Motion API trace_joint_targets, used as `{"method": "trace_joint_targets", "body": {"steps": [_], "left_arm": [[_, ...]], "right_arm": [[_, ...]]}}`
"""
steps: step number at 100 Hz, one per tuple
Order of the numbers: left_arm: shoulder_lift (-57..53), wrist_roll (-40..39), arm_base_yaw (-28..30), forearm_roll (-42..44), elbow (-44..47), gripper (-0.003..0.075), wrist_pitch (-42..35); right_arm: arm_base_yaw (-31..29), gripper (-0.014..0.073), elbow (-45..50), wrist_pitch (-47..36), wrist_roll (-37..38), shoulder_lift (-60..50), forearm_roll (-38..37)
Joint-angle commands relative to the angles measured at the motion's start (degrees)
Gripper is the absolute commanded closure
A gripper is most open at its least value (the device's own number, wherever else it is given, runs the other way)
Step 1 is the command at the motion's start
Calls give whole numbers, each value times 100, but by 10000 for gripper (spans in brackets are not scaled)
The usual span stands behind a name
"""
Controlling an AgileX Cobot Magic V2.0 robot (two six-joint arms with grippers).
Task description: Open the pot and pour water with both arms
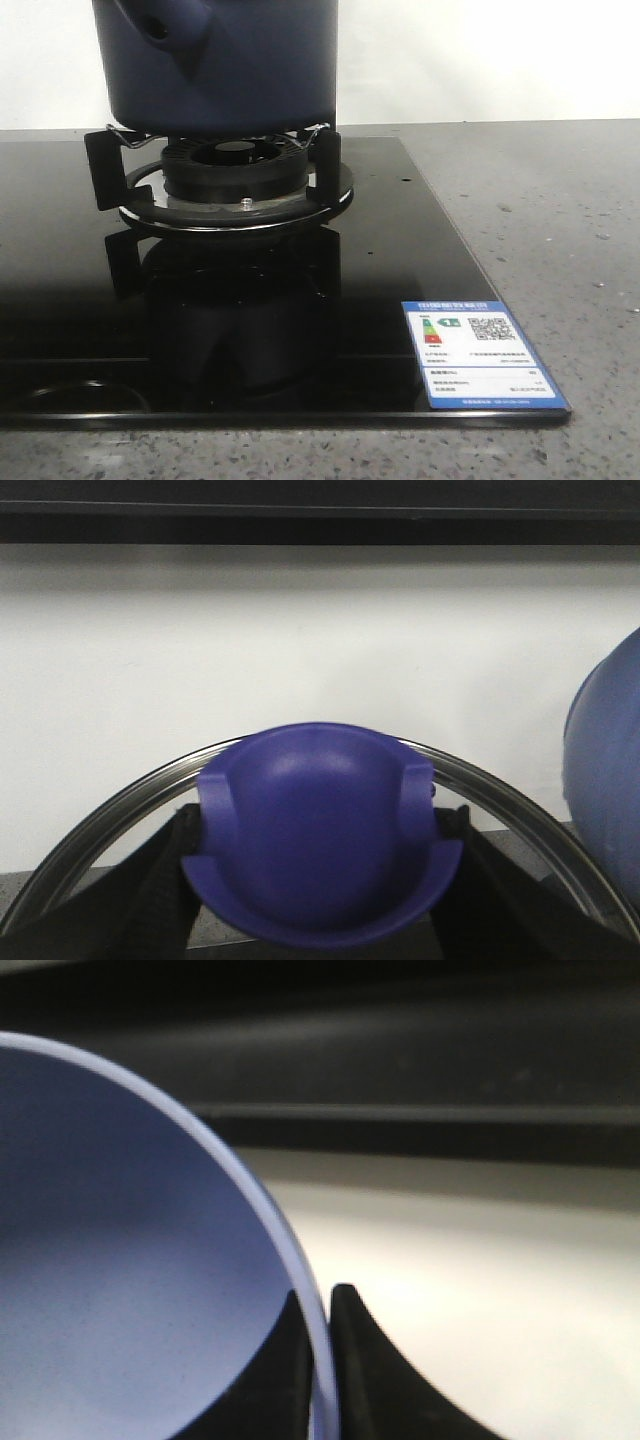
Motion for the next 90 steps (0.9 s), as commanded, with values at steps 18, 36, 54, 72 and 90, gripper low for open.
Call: {"method": "trace_joint_targets", "body": {"steps": [18, 36, 54, 72, 90], "left_arm": [[-116, -13, 9, -88, -211, 331, -664], [-116, -13, 9, -88, -211, 331, -674], [-116, -13, 9, -88, -211, 331, -687], [-116, -13, 9, -88, -211, 331, -704], [-116, -13, 9, -88, -211, 331, -704]], "right_arm": [[20, 645, -133, -1127, -16, -360, -266], [20, 645, -133, -1453, -16, -360, -296], [20, 645, -133, -1617, -16, -360, -461], [20, 645, -133, -1617, -16, -360, -474], [20, 645, -133, -1617, -16, -360, -474]]}}
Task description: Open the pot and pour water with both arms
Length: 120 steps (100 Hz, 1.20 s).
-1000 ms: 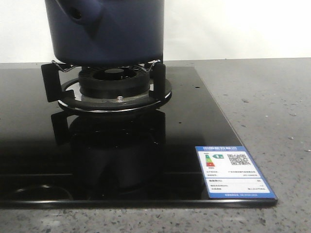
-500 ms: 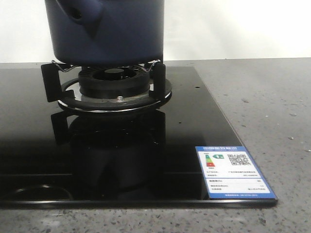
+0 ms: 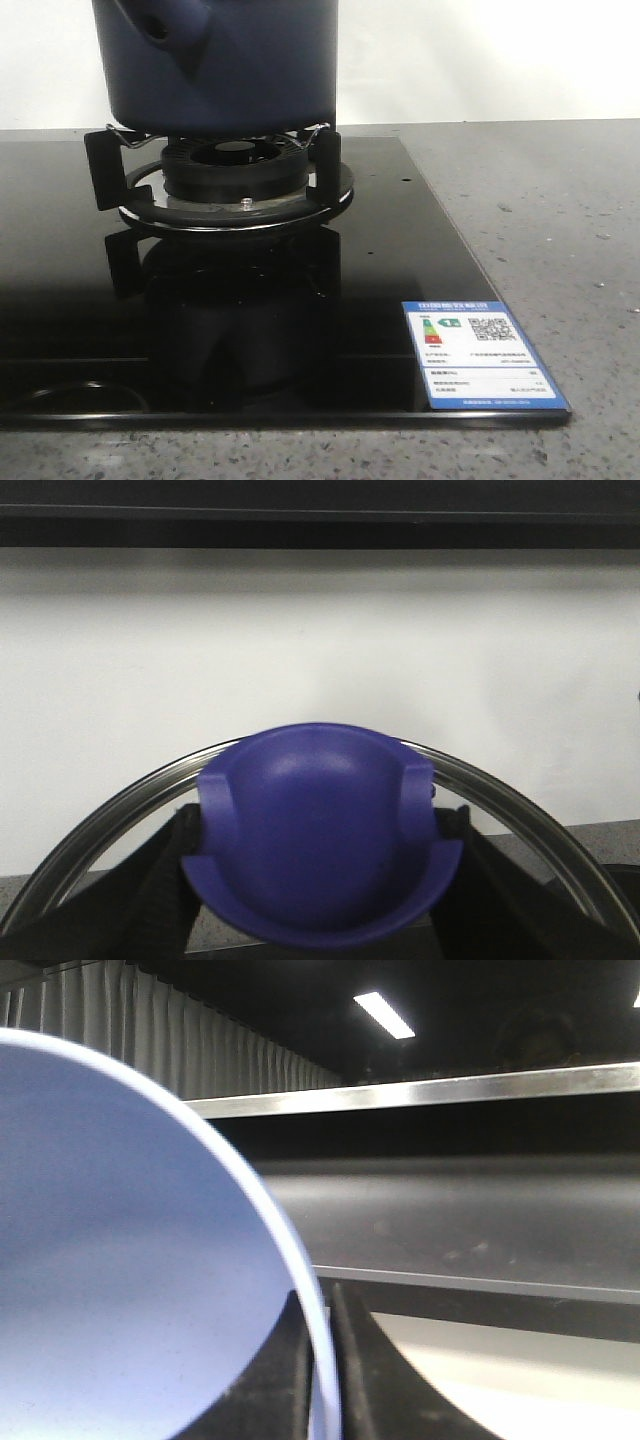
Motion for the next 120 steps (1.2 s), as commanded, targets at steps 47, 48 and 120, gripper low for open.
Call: {"method": "trace_joint_targets", "body": {"steps": [47, 48, 120], "left_arm": [[-116, -13, 9, -284, -211, 331, -661], [-116, -13, 9, -284, -211, 331, -661], [-116, -13, -1265, -307, -211, 331, -710]], "right_arm": [[-29, 645, -260, 956, -325, -624, -77], [-43, 645, -271, 1032, -325, -640, -63], [-3801, 643, -2056, 11370, 733, -1295, 666]]}}
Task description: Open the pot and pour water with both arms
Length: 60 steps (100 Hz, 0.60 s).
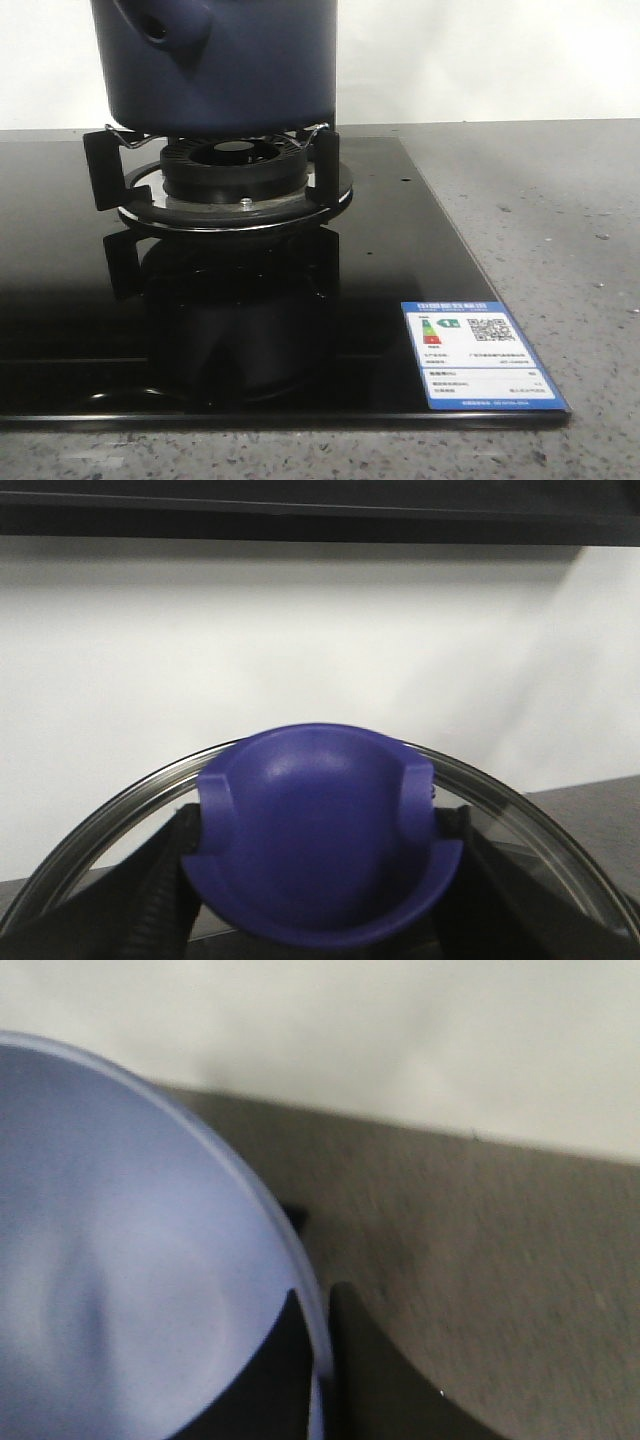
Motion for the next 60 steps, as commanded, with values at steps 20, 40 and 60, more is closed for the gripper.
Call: {"method": "trace_joint_targets", "body": {"steps": [20, 40, 60], "left_arm": [[-95, -13, -777, -77, -211, 331, -880], [-95, -13, -986, -64, -211, 331, -923], [-95, -13, -998, -61, -211, 331, -923]], "right_arm": [[-868, 643, 46, 1615, 299, 302, -456], [-919, 643, 743, 1276, 299, 315, -631], [-919, 643, 1065, 866, 299, 315, -631]]}}
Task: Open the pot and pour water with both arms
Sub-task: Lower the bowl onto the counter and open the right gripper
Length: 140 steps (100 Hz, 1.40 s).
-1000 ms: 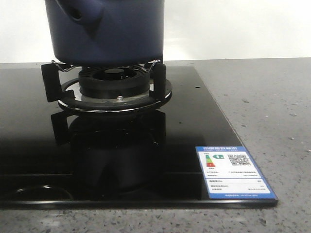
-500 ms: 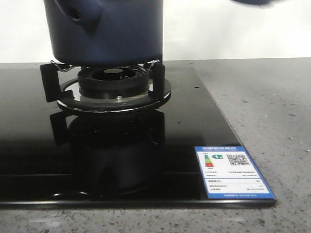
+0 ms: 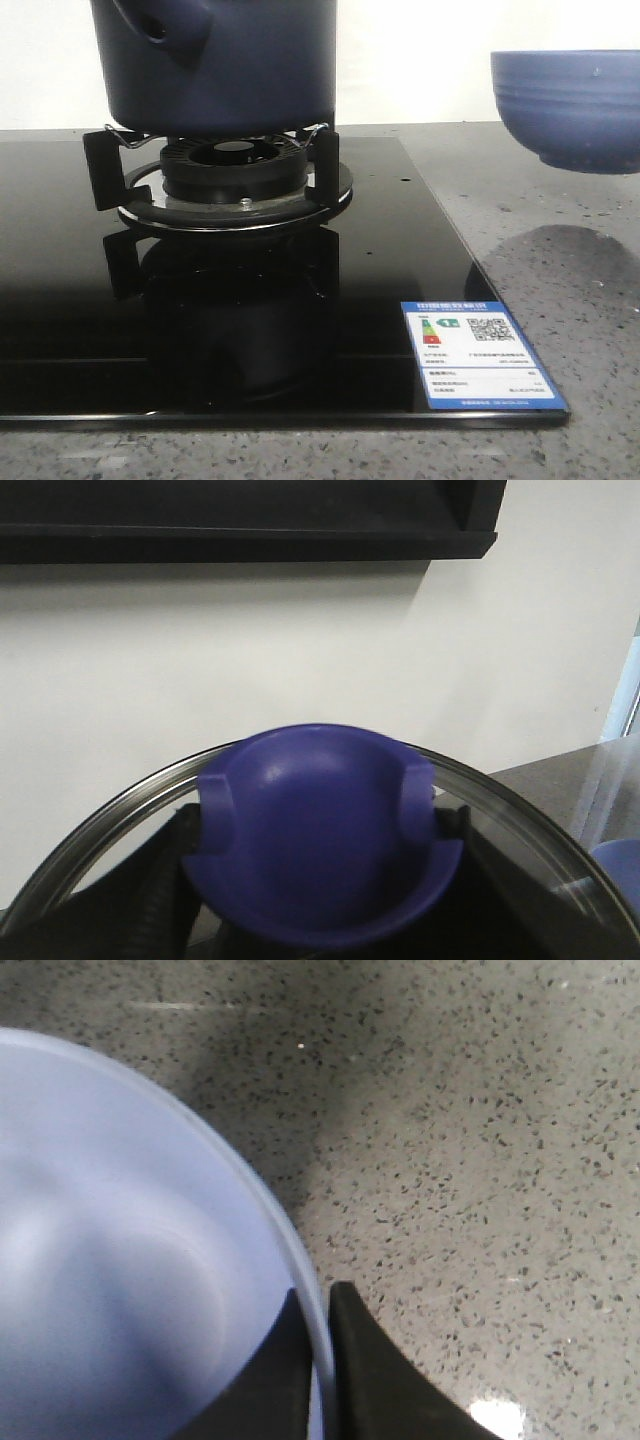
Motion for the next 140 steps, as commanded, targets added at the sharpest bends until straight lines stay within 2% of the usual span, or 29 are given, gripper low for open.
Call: {"method": "trace_joint_targets", "body": {"steps": [1, 28, 64, 76, 83, 91, 100, 120, 140], "left_arm": [[-108, -13, -49, -52, -211, 331, -647], [-108, -13, -49, -52, -211, 331, -625], [-108, -13, -49, -27, -211, 331, -615], [-108, -13, -49, -27, -211, 331, -602], [-108, -13, -49, -27, -211, 331, -590], [-108, -13, -49, -27, -211, 331, -537], [-108, -13, -49, -27, -211, 331, -448], [208, -4, -119, 37, -211, 331, -413], [762, -4, -599, 444, -211, 331, -696]], "right_arm": [[-20, 643, -54, -386, 8, -220, 59], [-19, 643, 208, -794, 8, -195, 32], [-19, 638, 342, -823, -24, -104, -26], [-19, 552, 342, -779, -24, -80, -37], [-19, 445, 342, -755, -24, -80, -37], [-19, 279, 259, -605, -24, -102, -37], [-40, 178, 71, -319, -24, -182, -37], [-40, 174, -437, 52, -24, -718, 124], [-40, 174, -494, 50, -24, -1414, 124]]}}
